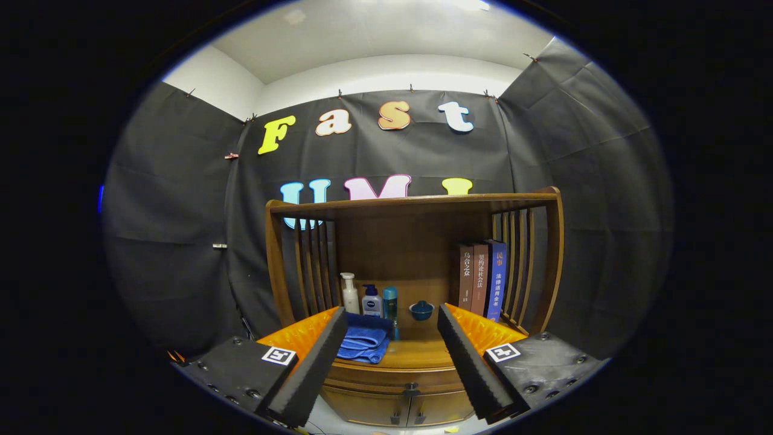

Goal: Pull open the drawer, take out the items inside it, and place them on the countertop above the cabinet.

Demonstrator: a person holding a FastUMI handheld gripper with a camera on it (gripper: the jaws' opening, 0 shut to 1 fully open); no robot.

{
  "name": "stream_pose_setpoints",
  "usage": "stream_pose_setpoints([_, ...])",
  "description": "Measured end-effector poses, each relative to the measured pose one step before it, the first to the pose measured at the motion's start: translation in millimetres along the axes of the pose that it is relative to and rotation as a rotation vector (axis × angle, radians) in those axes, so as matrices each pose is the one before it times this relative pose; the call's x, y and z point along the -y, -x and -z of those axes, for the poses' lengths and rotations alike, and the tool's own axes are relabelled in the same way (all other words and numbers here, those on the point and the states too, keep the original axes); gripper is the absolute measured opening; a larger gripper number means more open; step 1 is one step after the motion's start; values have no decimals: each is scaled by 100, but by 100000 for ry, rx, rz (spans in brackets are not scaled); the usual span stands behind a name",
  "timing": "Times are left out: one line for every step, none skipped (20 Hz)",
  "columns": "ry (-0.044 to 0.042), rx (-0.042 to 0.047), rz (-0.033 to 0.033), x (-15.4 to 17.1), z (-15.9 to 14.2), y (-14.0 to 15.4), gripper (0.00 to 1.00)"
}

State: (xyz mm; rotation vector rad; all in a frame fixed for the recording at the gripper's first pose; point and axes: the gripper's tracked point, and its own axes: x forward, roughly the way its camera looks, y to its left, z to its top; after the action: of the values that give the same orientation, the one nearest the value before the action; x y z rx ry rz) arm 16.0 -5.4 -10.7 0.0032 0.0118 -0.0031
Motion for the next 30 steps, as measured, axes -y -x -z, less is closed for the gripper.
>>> stream_pose_setpoints([-66, -97, 84, 60, 153, -174, 98])
stream_pose_setpoints([-293, -358, 76, 103, 321, -133, 98])
stream_pose_setpoints([-365, -779, 60, 102, 592, -154, 98])
stream_pose_setpoints([-475, -844, 34, 109, 505, -197, 99])
stream_pose_setpoints([-302, -943, 209, 55, 565, -267, 99])
stream_pose_setpoints([-233, -876, 97, 71, 624, -264, 98])
stream_pose_setpoints([60, -739, 341, 122, 681, -357, 98])
stream_pose_setpoints([226, -616, 457, 154, 875, -316, 99])
stream_pose_setpoints([98, -891, 714, 146, 968, -402, 98])
stream_pose_setpoints([-337, -1243, 255, 108, 1078, -365, 98])
stream_pose_setpoints([-121, -1590, 402, 41, 1203, -474, 98])
stream_pose_setpoints([40, -1761, 132, 152, 1111, -394, 99])
stream_pose_setpoints([39, -1404, -90, 60, 1142, -483, 98])
stream_pose_setpoints([-373, -763, -159, 102, 1020, -468, 98])
stream_pose_setpoints([-780, -419, 210, 231, 903, -434, 98])
stream_pose_setpoints([-1102, -541, 356, 340, 948, -431, 99])
stream_pose_setpoints([-899, -707, 877, 322, 1206, -671, 99])
stream_pose_setpoints([-497, -1131, 1388, 544, 1018, -399, 99])
stream_pose_setpoints([-151, -1292, 958, 275, 1130, -472, 99])
stream_pose_setpoints([-216, -1400, 290, 167, 1049, -389, 99])
stream_pose_setpoints([-83, -1353, 112, 204, 1157, -460, 99])
stream_pose_setpoints([-56, -1622, 177, 235, 1130, -488, 99])
stream_pose_setpoints([-133, -1767, 188, 125, 1132, -565, 99])
stream_pose_setpoints([29, -2076, 118, 116, 1161, -599, 99])
stream_pose_setpoints([347, -2276, 77, 39, 1332, -739, 99])
stream_pose_setpoints([300, -2048, -314, 15, 1009, -552, 99])
stream_pose_setpoints([655, -2398, -43, -15, 1124, -616, 99])
stream_pose_setpoints([585, -2039, 124, 130, 889, -369, 99])
stream_pose_setpoints([25, -1292, 115, 138, 800, -297, 99])
stream_pose_setpoints([-296, -1228, 562, 153, 665, -494, 99])
